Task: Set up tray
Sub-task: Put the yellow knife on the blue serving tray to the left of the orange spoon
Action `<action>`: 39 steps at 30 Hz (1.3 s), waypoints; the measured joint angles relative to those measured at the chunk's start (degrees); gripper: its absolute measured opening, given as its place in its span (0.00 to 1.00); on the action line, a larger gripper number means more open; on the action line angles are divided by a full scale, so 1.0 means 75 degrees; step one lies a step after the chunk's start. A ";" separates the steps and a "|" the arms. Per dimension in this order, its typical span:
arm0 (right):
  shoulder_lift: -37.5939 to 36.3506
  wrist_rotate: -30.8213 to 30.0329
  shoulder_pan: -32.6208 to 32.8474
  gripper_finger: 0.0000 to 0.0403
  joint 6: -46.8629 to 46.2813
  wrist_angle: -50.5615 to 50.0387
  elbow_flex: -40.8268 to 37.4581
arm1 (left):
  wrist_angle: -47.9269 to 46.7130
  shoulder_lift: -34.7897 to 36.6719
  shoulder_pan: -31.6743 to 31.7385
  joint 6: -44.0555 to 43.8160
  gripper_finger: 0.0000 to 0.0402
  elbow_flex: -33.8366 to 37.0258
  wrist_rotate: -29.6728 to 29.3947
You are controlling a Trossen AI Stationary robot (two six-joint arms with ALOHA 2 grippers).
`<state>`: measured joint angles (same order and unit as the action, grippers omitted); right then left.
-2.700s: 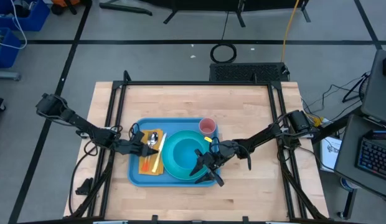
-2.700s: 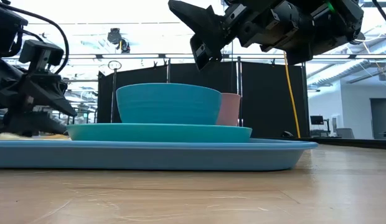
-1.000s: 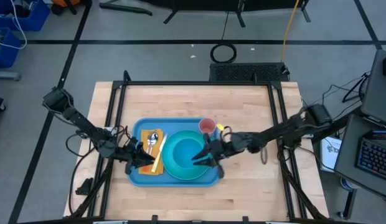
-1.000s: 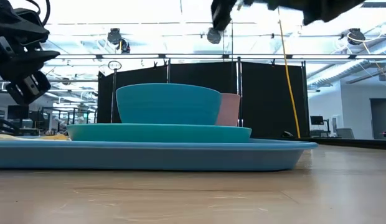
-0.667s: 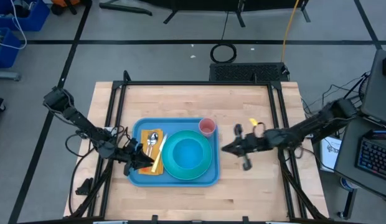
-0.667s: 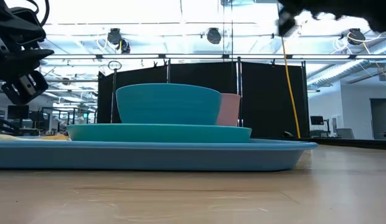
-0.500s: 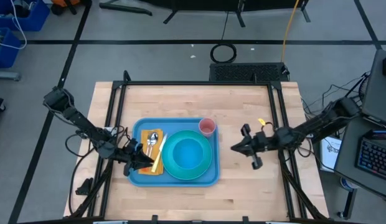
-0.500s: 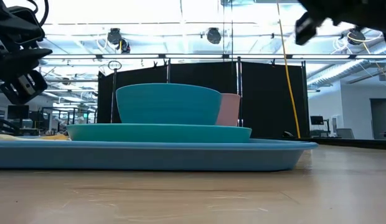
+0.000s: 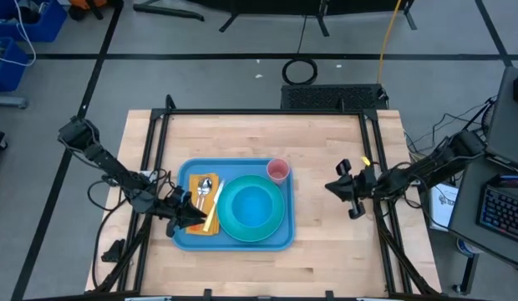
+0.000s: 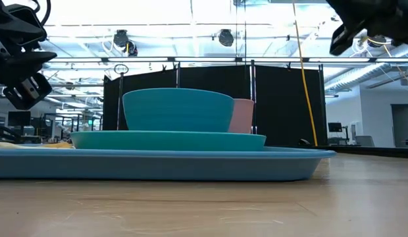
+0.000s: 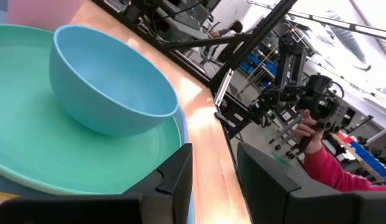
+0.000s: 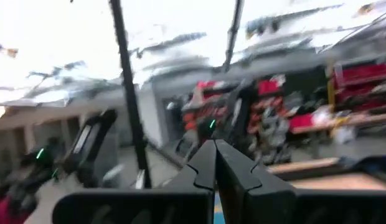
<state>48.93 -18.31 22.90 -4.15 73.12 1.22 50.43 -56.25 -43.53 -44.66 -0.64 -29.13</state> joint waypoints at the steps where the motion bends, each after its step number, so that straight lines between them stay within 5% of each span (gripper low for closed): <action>1: -0.0016 -0.0128 0.0000 0.00 0.0046 0.0082 -0.0001 | -0.0008 0.0000 0.0000 -0.0004 0.32 0.0000 -0.0038; 12: -0.0001 -0.0355 -0.0003 0.00 0.0050 -0.0005 -0.0013 | 0.0062 0.0003 -0.0010 0.0331 0.32 0.0003 -0.0869; 22: 0.0002 -0.0353 -0.0003 0.00 0.0050 -0.0015 -0.0021 | -0.0377 0.0009 -0.0060 0.3175 0.32 -0.0887 -0.1687; 27: 0.0002 -0.0350 -0.0003 0.00 0.0050 -0.0015 -0.0021 | -0.3643 0.0008 -0.0309 0.3601 0.28 -0.2266 -0.2340; 33: 0.0002 -0.0350 -0.0003 0.00 0.0050 -0.0015 -0.0026 | -0.8881 0.0003 -0.0584 0.1208 0.15 -0.4128 -0.3319; 39: 0.0002 -0.0347 -0.0003 0.00 0.0047 -0.0017 -0.0027 | -1.1249 0.0003 -0.0713 -0.0026 0.02 -0.4794 -0.2989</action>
<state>48.95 -20.91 22.87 -3.79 72.99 1.02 -33.94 -56.23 -48.88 -44.86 -36.60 -51.55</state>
